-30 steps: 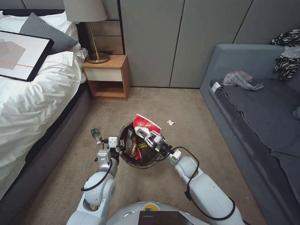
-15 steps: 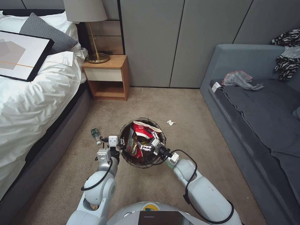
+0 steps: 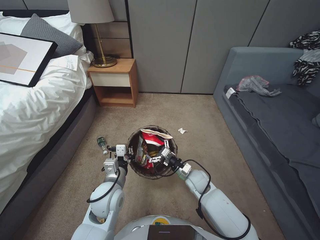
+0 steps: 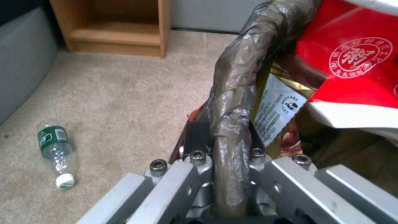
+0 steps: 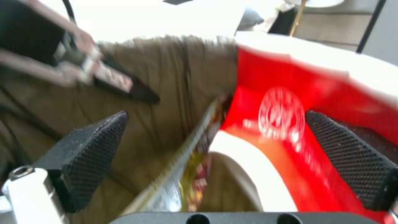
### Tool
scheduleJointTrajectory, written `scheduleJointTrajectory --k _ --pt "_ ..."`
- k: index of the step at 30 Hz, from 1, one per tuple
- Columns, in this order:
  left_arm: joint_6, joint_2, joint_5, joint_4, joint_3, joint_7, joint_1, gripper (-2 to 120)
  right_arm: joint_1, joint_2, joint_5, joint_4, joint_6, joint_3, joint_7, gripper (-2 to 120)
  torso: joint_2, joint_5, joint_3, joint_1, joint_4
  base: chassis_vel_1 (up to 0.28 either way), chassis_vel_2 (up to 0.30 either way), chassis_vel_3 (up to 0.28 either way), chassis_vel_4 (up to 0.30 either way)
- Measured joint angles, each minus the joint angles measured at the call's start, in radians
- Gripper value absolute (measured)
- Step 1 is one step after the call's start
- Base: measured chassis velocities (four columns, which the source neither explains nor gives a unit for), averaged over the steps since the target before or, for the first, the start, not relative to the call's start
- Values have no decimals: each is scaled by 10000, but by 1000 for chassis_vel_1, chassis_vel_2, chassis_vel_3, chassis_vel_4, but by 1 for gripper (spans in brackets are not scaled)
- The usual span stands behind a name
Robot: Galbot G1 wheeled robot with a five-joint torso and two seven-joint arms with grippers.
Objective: Pick up the trash bin, then pick up the garbage from the floor and place it into the trash bin.
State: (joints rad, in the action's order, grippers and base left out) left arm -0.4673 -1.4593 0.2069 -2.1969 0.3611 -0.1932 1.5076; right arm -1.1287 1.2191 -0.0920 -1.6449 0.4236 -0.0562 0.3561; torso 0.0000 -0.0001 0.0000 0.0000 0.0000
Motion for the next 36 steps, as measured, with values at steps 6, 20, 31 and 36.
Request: scheduleJointTrajectory --k 6,20,31,36 --pt "-167 -2 -3 18 16 -54 -9 0 -249 -99 4 -698 5 64 18 100 0 1 0 0 1 0 0 0 0" --pt "-362 18 -23 132 148 -121 -32 0 -1088 -272 -105 -2197 70 -590 48 100 0 0 0 0 0 0 0 0 0" --pt "-377 64 -5 174 240 -136 -18 0 -1784 323 -329 -2840 408 -2697 -1157 100 0 2 0 0 1 0 0 0 0" --pt "-366 101 45 172 322 -142 -20 0 -2514 633 -226 -3121 209 -3798 -2409 100 0 1 0 0 -1 0 0 0 0"
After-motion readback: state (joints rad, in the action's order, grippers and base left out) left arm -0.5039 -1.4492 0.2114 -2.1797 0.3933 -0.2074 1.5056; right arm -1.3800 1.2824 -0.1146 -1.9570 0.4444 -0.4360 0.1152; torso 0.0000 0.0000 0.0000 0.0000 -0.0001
